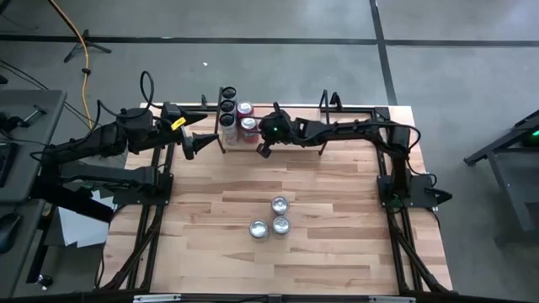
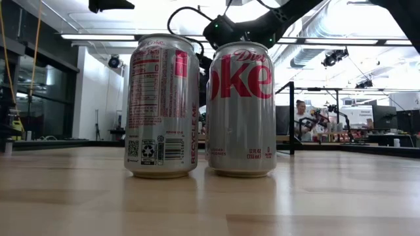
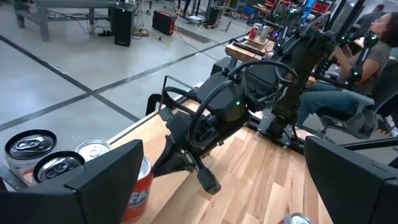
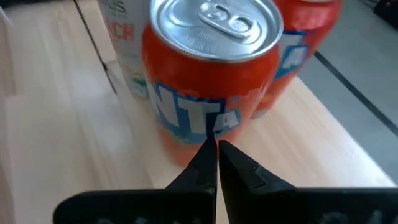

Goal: Place canned beverage on shelf
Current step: Put the orange soda can aligned with the other orange soda can on the shelf, then put the top right silver soda can on the shelf

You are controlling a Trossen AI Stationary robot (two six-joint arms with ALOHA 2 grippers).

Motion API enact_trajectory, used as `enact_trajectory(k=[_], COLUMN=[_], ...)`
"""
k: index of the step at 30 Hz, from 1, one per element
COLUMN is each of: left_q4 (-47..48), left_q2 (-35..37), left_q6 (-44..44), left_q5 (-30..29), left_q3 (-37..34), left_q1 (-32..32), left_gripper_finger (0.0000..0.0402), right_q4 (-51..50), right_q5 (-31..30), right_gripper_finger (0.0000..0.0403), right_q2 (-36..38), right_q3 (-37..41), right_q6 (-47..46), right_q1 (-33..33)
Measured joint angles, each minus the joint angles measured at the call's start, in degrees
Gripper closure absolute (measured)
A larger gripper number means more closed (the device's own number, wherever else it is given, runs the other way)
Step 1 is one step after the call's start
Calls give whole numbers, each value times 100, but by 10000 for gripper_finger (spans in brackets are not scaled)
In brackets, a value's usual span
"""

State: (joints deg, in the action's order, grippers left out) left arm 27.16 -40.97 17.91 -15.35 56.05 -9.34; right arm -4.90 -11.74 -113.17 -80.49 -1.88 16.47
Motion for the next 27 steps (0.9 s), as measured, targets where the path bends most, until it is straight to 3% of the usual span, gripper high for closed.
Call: enact_trajectory(k=[16, 21, 27], left_q4=[2, -8, -31], left_q2=[0, 0, -4], left_q6=[-4, -118, -301], left_q5=[1, -28, -84], left_q3=[0, 0, 0], left_q1=[-2, 0, -2], left_gripper_finger=[2, 2, 2], right_q4=[405, -710, -2241], right_q5=[46, 167, 1145], right_gripper_finger=[403, 403, 403], right_q2=[-129, 381, 1340], right_q3=[-2, 0, 0], right_q6=[-79, 319, 531], right_q1=[-13, 2, -11])
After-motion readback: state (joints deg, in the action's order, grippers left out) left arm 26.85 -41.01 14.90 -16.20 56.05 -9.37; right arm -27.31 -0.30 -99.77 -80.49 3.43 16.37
